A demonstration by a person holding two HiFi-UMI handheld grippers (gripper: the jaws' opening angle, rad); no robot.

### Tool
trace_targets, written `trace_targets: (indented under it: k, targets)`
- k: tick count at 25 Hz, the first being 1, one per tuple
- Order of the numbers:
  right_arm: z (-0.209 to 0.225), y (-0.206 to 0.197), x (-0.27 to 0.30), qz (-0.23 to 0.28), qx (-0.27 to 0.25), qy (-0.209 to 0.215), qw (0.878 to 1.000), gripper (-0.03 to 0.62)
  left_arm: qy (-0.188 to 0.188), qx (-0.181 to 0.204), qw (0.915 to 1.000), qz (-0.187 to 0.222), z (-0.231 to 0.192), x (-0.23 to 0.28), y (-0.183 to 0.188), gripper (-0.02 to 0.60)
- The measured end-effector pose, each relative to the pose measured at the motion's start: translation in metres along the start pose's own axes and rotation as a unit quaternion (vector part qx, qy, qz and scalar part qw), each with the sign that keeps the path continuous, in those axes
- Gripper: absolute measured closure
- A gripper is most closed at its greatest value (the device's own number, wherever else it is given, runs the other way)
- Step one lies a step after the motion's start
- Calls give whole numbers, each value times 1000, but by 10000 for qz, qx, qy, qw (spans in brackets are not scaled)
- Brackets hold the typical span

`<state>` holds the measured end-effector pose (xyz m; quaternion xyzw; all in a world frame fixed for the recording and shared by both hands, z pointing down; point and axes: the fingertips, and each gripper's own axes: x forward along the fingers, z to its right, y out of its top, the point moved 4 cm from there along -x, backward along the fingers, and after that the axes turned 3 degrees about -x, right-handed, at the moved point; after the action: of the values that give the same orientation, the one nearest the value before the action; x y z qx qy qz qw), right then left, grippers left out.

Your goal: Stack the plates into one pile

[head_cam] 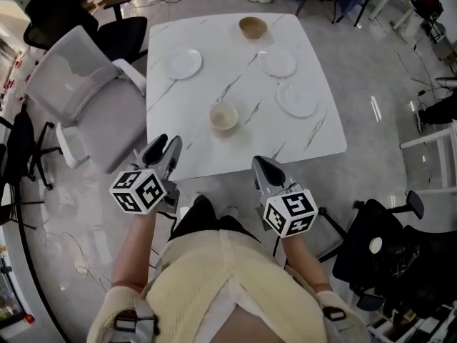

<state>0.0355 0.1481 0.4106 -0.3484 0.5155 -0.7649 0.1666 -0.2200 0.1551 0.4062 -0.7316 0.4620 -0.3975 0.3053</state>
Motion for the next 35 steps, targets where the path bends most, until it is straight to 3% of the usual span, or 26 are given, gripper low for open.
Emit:
trace_targets:
  k: [11,19,35]
  targets:
    - [35,20,36,-61,-15,-55,10000,591,292,-607,9977,72,-37,66,35,403]
    - [69,42,82,-347,-213,-183,9990,591,475,-802,9954,226,-72,133,57,404]
    - [96,71,209,-898,-492,149,9946,591,1168,-1302,9844,-194,-158,205,64,405]
